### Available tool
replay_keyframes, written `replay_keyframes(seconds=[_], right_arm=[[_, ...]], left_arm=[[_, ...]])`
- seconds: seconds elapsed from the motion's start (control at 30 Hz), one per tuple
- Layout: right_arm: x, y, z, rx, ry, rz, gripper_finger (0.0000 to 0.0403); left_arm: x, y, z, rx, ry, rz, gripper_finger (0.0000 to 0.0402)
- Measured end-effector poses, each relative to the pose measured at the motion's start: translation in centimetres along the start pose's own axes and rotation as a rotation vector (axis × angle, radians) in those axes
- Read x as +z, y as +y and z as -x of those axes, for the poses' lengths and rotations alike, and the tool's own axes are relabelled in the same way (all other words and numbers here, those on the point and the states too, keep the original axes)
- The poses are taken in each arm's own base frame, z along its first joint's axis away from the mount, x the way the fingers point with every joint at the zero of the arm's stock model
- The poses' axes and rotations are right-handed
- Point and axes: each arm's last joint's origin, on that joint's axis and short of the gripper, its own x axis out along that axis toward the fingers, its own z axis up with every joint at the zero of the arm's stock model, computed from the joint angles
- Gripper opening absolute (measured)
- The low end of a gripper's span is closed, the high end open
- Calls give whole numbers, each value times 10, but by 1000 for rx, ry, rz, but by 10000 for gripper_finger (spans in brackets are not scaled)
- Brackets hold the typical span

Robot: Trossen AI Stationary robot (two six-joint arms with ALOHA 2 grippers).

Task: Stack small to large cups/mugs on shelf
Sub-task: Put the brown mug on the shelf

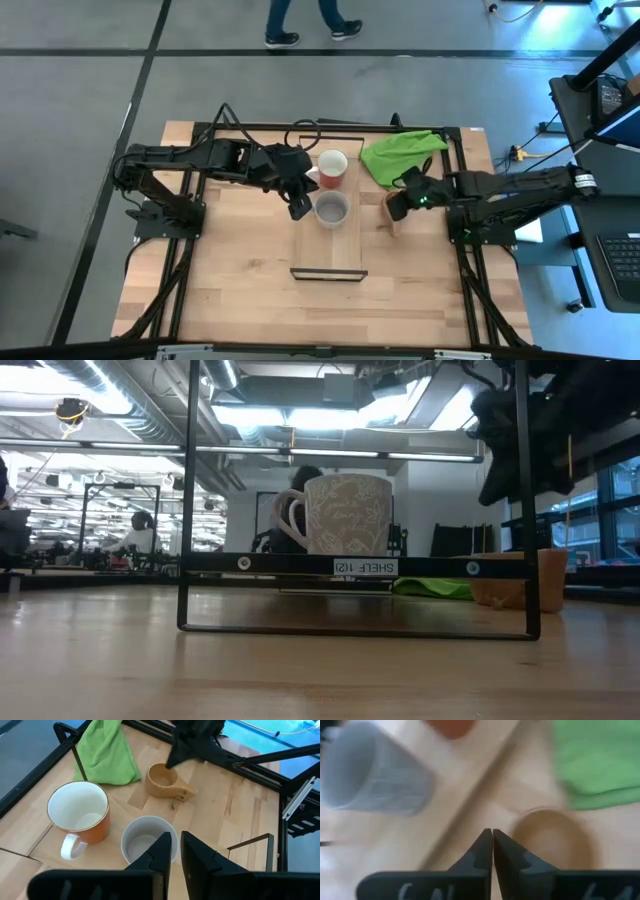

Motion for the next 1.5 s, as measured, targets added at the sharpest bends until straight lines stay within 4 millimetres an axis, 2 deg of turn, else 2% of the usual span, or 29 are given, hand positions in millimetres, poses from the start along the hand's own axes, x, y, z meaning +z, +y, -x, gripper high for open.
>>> replay_keyframes(seconds=[0.17, 0.43, 0.63, 0.77, 1.0, 1.5], right_arm=[[9, -16, -1, -103, 67, 59, 16], [27, -16, -21, -2, 113, 112, 16], [26, -15, -47, 9, 217, 194, 16], [28, -12, -59, 29, 215, 222, 16], [32, -8, -63, 60, 174, 269, 17], [36, -30, -90, -46, 296, 311, 17]], left_arm=[[0, 0, 0, -1, -3, 1, 35], [2, -1, 0, -8, -16, 5, 35], [2, 0, 0, 8, -24, 26, 35], [2, 0, 0, 9, -24, 39, 35], [2, 0, 0, 13, -26, 55, 35], [2, 1, 0, 40, -38, 73, 35]])
